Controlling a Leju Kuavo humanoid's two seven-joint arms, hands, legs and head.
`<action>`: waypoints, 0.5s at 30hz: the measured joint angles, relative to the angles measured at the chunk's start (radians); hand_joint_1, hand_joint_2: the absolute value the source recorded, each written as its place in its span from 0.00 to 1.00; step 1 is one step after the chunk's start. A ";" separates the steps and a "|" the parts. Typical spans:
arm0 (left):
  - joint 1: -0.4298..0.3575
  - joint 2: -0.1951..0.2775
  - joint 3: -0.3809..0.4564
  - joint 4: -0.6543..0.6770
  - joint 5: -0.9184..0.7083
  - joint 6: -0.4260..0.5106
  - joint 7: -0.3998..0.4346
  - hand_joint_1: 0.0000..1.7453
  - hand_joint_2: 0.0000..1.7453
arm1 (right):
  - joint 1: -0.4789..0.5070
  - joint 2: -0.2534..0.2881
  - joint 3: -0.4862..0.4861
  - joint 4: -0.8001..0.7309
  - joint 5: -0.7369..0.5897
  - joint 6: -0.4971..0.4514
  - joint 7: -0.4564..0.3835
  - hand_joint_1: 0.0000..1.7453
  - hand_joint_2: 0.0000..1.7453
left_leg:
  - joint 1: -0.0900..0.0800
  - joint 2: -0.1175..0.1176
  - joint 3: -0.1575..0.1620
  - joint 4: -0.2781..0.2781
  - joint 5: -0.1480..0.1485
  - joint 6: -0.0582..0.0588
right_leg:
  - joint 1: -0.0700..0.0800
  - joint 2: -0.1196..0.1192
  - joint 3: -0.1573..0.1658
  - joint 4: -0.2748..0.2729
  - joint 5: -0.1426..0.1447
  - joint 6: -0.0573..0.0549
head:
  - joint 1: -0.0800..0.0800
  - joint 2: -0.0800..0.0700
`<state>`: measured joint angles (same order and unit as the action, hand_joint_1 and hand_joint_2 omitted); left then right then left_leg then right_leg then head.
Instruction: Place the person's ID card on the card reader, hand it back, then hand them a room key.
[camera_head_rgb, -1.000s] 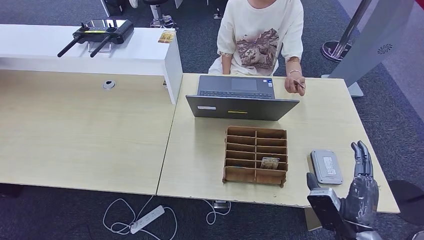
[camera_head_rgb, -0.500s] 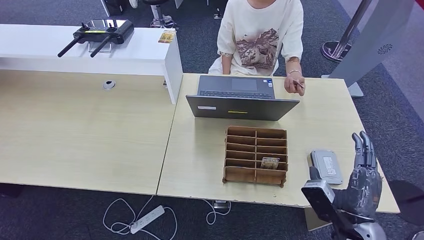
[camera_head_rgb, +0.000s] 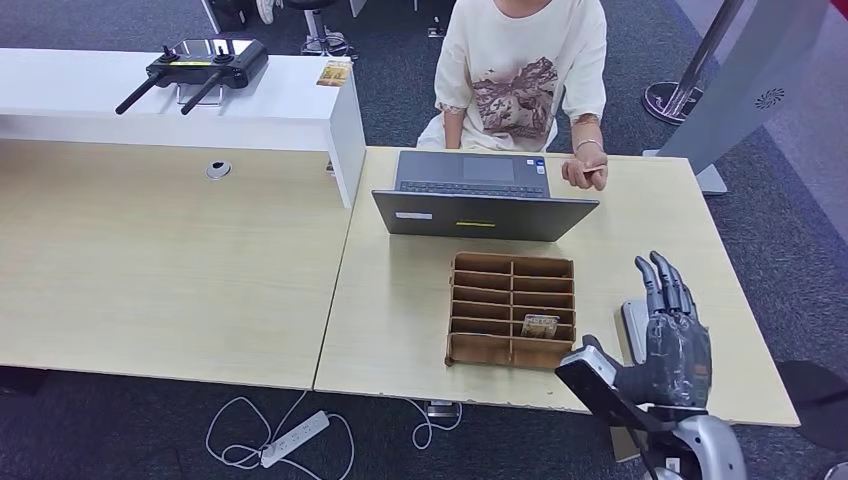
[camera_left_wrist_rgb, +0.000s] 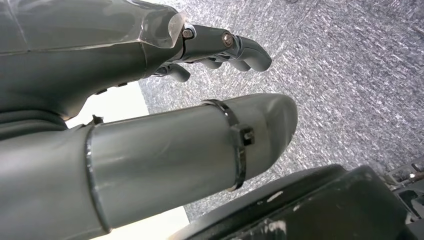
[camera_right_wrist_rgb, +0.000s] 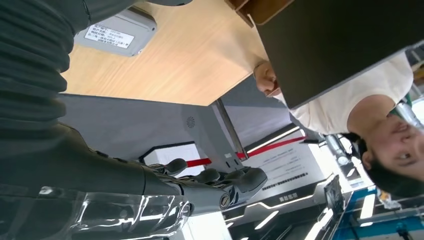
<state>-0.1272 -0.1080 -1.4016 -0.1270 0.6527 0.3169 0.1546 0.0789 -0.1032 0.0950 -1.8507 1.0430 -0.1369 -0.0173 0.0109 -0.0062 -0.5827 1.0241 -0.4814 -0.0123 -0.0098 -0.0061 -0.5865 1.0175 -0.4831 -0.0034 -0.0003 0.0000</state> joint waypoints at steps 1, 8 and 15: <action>0.000 0.000 0.000 0.000 -0.003 -0.003 0.004 0.00 0.00 | -0.004 -0.004 0.006 0.002 0.003 0.010 0.002 0.00 1.00 | 0.000 0.000 0.000 0.000 0.000 0.000 | 0.000 0.000 0.000 0.000 0.000 0.000 | 0.000 0.000; -0.001 0.000 -0.003 0.000 -0.014 -0.010 0.015 0.00 0.00 | -0.024 -0.045 0.035 0.004 0.014 0.048 0.017 0.00 1.00 | 0.000 0.000 0.000 0.000 0.000 0.000 | 0.000 0.000 0.000 0.000 0.000 0.000 | 0.000 0.000; -0.002 0.000 -0.004 0.000 -0.012 -0.013 0.015 0.00 0.00 | -0.028 -0.084 0.055 0.005 0.018 0.090 0.048 0.00 1.00 | 0.000 0.000 0.000 0.000 0.000 0.000 | 0.000 0.000 0.000 0.000 0.000 0.000 | 0.000 0.000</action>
<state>-0.1296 -0.1077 -1.4054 -0.1270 0.6408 0.3041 0.1698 0.0507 -0.1874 0.1502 -1.8459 1.0608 -0.0466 0.0306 0.0109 -0.0062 -0.5827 1.0241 -0.4814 -0.0123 -0.0098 -0.0061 -0.5866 1.0174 -0.4831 -0.0034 -0.0003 0.0000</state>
